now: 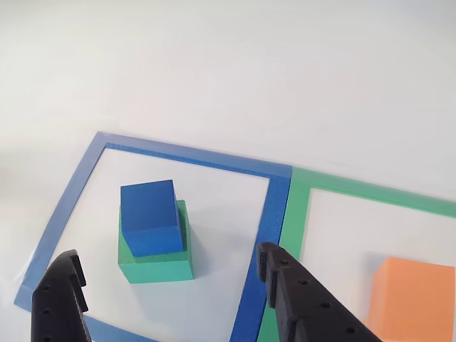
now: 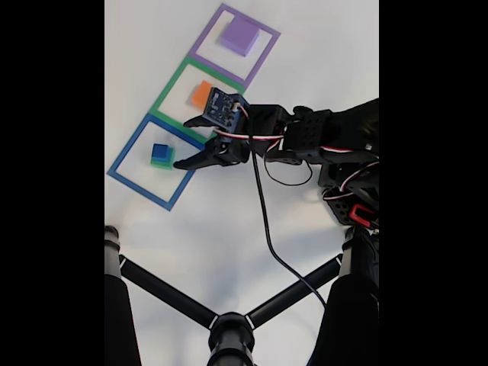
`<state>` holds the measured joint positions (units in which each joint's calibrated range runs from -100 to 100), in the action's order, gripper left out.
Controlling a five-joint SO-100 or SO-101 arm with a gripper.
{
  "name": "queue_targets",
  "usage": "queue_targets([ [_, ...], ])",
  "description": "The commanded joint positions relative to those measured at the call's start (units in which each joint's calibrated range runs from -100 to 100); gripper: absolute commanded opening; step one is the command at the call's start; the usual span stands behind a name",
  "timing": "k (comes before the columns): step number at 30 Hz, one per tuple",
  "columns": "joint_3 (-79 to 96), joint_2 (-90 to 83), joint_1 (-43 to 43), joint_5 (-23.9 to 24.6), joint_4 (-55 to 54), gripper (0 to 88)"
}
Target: Tower of hanoi
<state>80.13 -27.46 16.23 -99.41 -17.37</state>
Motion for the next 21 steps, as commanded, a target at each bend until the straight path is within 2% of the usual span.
queue_targets([
  [1, -1.7, 6.3, 1.1, -0.6, -9.1, 28.2],
  [8, -5.4, 16.2, 2.3, -0.6, -16.5, 28.0],
  [21, -10.8, 27.4, 4.1, -0.6, -24.0, 27.4],
])
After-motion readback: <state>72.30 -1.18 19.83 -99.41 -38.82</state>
